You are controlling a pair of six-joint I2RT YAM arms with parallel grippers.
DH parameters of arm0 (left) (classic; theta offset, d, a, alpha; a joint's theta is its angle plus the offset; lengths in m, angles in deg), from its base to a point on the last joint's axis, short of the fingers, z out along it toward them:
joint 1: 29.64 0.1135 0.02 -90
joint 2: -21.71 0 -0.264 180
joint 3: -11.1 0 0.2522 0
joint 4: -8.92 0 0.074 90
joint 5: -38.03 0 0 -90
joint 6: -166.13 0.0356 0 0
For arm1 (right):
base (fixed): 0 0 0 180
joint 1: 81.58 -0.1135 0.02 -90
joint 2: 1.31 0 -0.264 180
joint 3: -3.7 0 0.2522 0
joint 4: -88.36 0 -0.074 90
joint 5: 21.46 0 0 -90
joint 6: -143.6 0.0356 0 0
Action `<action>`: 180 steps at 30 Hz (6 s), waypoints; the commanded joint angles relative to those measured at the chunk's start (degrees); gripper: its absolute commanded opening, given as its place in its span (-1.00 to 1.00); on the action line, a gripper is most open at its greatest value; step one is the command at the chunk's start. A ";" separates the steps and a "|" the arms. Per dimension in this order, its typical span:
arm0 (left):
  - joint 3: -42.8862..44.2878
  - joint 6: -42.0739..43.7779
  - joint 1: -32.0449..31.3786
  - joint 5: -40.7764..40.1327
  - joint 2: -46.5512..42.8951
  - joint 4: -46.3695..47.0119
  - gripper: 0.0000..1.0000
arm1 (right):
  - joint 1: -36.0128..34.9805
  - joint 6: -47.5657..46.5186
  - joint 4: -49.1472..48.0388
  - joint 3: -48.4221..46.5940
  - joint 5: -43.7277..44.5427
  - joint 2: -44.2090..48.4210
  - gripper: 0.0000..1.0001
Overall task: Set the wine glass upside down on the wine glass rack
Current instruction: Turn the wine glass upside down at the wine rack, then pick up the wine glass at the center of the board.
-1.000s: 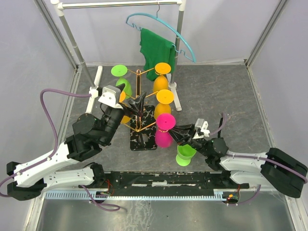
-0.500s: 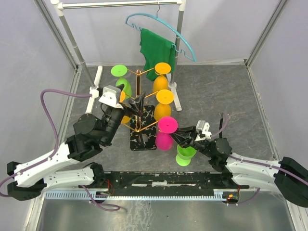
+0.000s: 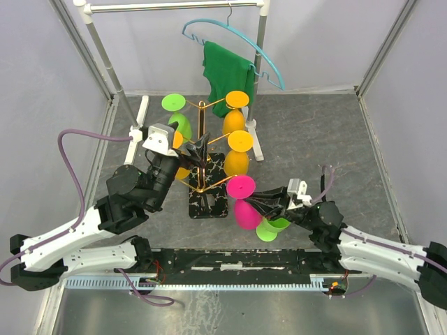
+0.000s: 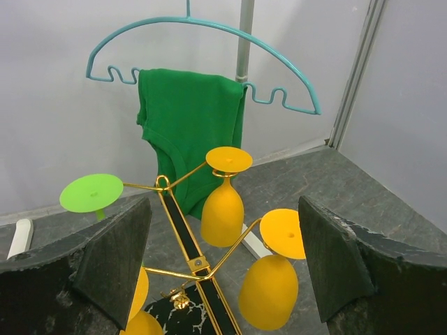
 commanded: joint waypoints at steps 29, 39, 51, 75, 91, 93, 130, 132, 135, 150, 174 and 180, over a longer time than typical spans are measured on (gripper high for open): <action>0.99 0.31 0.01 -1.51 -2.67 -1.60 0.92 | -0.67 -5.50 62.53 -11.72 23.75 32.08 0.28; 7.25 -0.19 0.05 3.02 1.38 -10.94 0.98 | -0.67 0.53 75.41 -17.90 42.28 29.00 0.29; 17.93 2.18 0.13 13.14 10.99 -17.47 0.98 | -0.68 9.91 87.76 -26.65 64.33 20.02 0.44; 29.58 -4.88 0.14 26.31 25.26 -31.48 0.98 | -0.67 38.43 114.99 -36.25 74.87 10.41 0.92; 28.78 -9.18 0.12 29.69 28.78 -34.90 0.98 | -0.56 40.72 121.54 -41.00 73.26 -2.91 0.99; 28.07 -9.65 0.14 30.09 28.78 -35.43 0.98 | -0.43 39.54 120.76 -42.57 72.79 -6.68 1.00; 24.01 -10.93 -15.85 30.30 39.17 -36.70 0.99 | 53.18 9.49 98.87 -41.27 30.95 -13.36 1.00; 24.43 -11.60 -16.31 29.21 41.14 -37.14 0.99 | 53.48 9.28 99.21 -41.30 30.63 -13.03 1.00; 26.34 -12.08 -16.76 28.53 44.58 -38.71 0.98 | 53.60 9.27 99.22 -41.29 29.80 -12.52 0.99; 30.54 -12.60 -17.24 26.80 51.49 -42.34 0.69 | 53.65 8.65 98.93 -39.92 30.22 -10.17 1.00; 35.64 -12.15 -17.17 30.51 50.25 -42.58 -0.92 | 53.68 8.83 98.93 -38.98 29.15 -9.46 1.00; 36.82 -11.74 -17.22 32.65 45.46 -42.60 -0.95 | 53.70 8.82 99.19 -39.21 29.66 -9.19 1.00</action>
